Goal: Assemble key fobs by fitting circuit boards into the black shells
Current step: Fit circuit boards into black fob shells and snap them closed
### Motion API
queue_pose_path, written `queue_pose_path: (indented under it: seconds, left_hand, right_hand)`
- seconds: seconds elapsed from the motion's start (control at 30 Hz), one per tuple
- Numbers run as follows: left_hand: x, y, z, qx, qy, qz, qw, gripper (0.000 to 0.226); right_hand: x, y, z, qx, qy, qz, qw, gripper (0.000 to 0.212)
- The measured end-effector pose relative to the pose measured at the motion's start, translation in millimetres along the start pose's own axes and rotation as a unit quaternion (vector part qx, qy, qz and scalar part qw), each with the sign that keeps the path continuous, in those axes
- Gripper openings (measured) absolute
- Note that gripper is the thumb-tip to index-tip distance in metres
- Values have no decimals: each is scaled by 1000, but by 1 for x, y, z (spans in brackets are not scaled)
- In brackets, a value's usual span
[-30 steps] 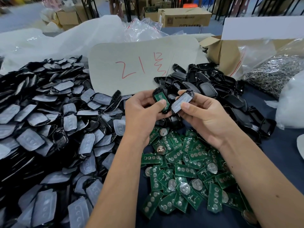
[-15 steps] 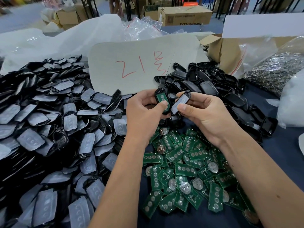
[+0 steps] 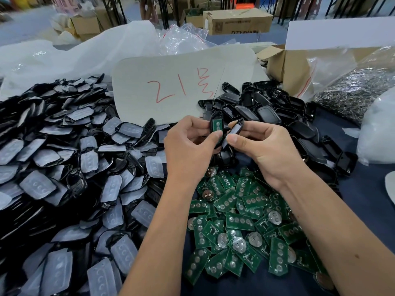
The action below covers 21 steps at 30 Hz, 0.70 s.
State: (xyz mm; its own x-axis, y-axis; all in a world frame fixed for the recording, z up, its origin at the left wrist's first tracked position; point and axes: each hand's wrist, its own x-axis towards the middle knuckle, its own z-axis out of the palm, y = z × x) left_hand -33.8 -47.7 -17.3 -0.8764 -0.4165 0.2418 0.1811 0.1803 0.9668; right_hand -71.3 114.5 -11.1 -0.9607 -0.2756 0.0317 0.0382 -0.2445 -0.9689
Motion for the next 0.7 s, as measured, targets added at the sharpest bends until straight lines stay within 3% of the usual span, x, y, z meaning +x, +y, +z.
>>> queue_pose_path:
  seconds: [0.17, 0.33, 0.53, 0.7]
  left_hand:
    - [-1, 0, 4, 20, -44, 39, 998, 18]
    - [0, -3, 2, 34, -85, 51, 994, 19]
    - [-5, 5, 2, 95, -118, 79, 985, 35]
    - [-7, 5, 4, 130, -111, 78, 982, 41]
  right_hand:
    - [-1, 3, 0, -20, 32, -13, 999, 55]
    - [-1, 3, 1, -38, 50, -32, 997, 42]
    - [0, -1, -2, -49, 65, -49, 995, 31]
    - [-1, 3, -2, -77, 87, -36, 993, 25]
